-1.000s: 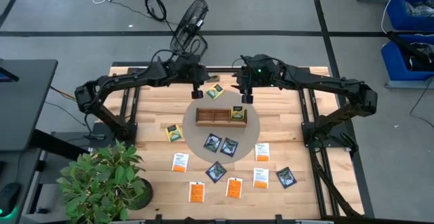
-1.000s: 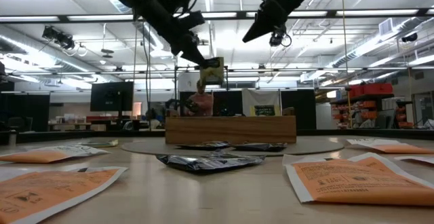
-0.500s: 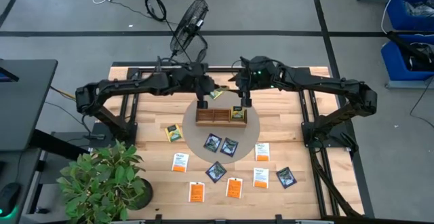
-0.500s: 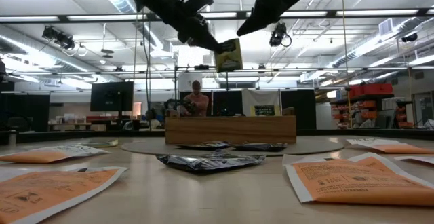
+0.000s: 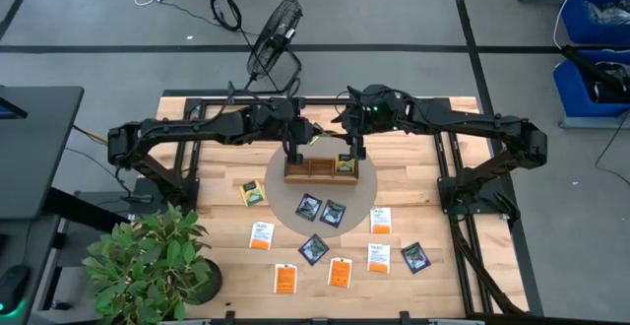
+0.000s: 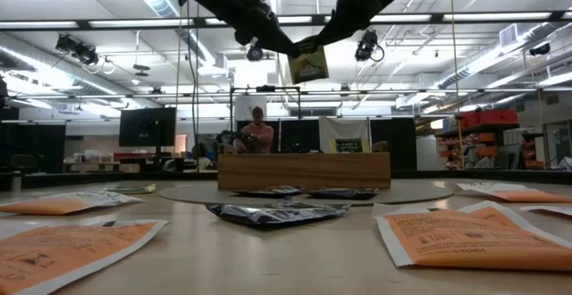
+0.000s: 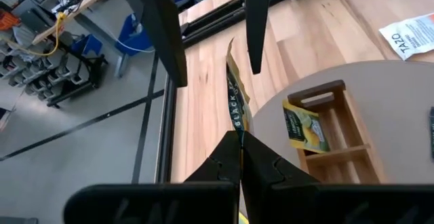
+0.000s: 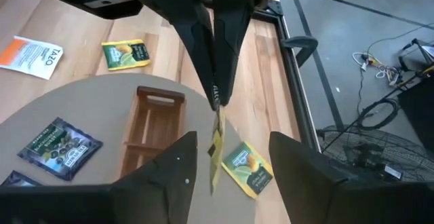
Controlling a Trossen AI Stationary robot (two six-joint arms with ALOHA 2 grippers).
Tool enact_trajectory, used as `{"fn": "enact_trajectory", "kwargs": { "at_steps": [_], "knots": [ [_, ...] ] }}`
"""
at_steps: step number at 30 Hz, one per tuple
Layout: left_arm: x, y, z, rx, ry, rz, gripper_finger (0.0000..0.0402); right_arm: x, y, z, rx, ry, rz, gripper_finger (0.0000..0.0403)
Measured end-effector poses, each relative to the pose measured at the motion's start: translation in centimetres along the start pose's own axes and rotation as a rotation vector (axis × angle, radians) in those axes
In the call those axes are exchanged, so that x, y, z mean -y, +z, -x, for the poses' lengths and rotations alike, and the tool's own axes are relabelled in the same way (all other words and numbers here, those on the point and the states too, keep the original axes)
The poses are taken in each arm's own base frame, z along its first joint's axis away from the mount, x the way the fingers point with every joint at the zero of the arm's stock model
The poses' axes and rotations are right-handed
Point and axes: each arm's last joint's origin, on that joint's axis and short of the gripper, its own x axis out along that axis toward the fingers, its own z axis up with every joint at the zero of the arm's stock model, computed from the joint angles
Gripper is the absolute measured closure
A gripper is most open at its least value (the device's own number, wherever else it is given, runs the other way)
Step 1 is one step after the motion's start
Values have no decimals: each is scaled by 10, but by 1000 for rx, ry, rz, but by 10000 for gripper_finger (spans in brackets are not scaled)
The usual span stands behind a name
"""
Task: Pick & Place Tea
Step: Put the yellow tea bag into the right section of the wooden organizer
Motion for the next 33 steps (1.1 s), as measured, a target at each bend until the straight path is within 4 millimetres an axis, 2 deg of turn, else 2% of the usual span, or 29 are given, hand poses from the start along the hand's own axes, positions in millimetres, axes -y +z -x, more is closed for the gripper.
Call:
{"fn": "enact_trajectory", "kwargs": {
  "at_steps": [7,17,21,24,33],
  "knots": [
    [0,0,0,0,0,-1,399,0,0,0,0,1,1,258],
    [-1,0,0,-5,21,-12,399,-1,0,0,-3,13,11,394],
    [-1,0,0,-7,25,-12,396,-4,1,0,-3,18,30,398],
    [-1,0,0,-8,25,-18,380,-6,1,0,-5,22,40,400],
    [3,-4,0,-56,-5,-39,275,-4,-12,1,-149,-15,36,402]
  ]
}}
